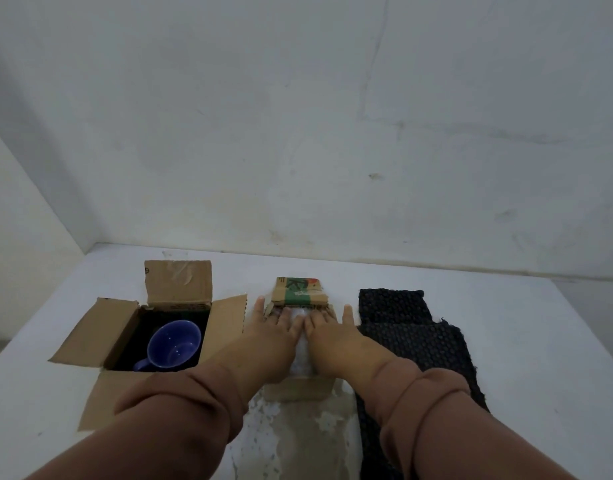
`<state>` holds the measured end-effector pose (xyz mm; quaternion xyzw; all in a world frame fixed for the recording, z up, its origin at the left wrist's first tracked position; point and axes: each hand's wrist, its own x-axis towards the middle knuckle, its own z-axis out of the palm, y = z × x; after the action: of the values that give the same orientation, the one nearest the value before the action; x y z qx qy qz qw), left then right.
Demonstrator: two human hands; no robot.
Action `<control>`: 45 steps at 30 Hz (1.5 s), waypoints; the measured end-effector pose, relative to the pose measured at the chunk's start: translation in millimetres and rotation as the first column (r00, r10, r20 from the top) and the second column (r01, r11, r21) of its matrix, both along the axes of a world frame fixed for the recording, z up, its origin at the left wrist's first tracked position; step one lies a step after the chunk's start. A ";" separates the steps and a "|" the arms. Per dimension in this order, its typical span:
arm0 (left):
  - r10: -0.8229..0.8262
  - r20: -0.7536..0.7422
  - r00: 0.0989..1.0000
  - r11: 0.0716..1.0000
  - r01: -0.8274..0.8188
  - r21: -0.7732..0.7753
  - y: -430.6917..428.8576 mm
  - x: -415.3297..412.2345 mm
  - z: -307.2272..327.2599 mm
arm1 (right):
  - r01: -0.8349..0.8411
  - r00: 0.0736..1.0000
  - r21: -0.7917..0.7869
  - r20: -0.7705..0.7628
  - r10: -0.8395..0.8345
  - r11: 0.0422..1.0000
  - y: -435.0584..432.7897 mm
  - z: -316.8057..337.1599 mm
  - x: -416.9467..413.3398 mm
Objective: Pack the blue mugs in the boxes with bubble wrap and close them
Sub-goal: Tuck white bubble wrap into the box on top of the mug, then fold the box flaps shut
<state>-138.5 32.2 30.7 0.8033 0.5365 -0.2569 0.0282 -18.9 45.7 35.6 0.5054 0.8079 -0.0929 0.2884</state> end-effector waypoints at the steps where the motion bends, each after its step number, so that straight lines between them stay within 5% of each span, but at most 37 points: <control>1: -0.005 0.002 1.000 1.000 0.005 0.002 -0.7 -0.5 0.3 | -0.006 1.000 -0.011 -0.011 0.006 1.000 -0.1 2.2 1.7; 6: 0.045 0.105 0.993 0.997 -0.038 -0.072 1.3 -10.6 11.2 | -0.036 0.999 -0.029 -0.040 0.035 0.999 10.5 22.2 18.8; 13: 0.025 0.005 1.000 1.000 -0.025 -0.018 -0.2 0.8 5.0 | -0.025 0.998 0.059 0.065 0.021 0.998 -1.2 6.2 12.5; 18: 0.076 0.143 0.987 0.997 -0.074 -0.022 -5.8 -1.3 0.5 | 0.173 0.972 -0.058 -0.148 -0.180 0.983 4.9 11.5 14.7; 20: 0.112 0.252 0.961 0.994 -0.106 -0.036 -8.8 -4.2 -0.3 | 0.365 0.817 -0.096 -0.444 -0.368 0.926 19.8 10.6 22.0; 22: 0.193 0.342 0.920 0.981 -0.174 -0.085 -11.6 -3.2 -1.3 | 0.577 0.507 -0.215 -0.662 -0.552 0.788 32.3 7.2 27.9; 25: 0.307 0.430 0.849 0.952 -0.279 -0.128 -15.4 2.9 -7.0 | 0.691 0.113 -0.392 -0.771 -0.626 0.607 39.8 -4.0 29.5; 31: 0.350 0.614 0.707 0.911 -0.410 -0.046 -29.9 3.4 -15.0 | 0.596 -0.202 -0.632 -0.715 -0.669 0.495 50.7 -23.0 15.8; 35: 0.451 0.644 0.618 0.867 -0.474 -0.152 -35.0 1.6 -15.6 | 0.598 -0.271 -0.669 -0.687 -0.674 0.441 67.6 -31.1 16.1; 39: 0.442 0.634 0.635 0.873 -0.468 -0.140 -36.3 2.6 -16.2 | 0.630 -0.270 -0.645 -0.704 -0.657 0.432 76.8 -32.7 15.0; 45: 0.143 0.393 0.908 0.976 -0.196 0.098 -30.7 11.0 -19.4 | 0.649 -0.235 -0.617 -0.718 -0.655 0.445 77.5 -35.2 15.6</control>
<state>-127.5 1.5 11.3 0.7884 0.6046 -0.0542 0.1003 -3.3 123.2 0.4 0.6834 0.4013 -0.5062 -0.3402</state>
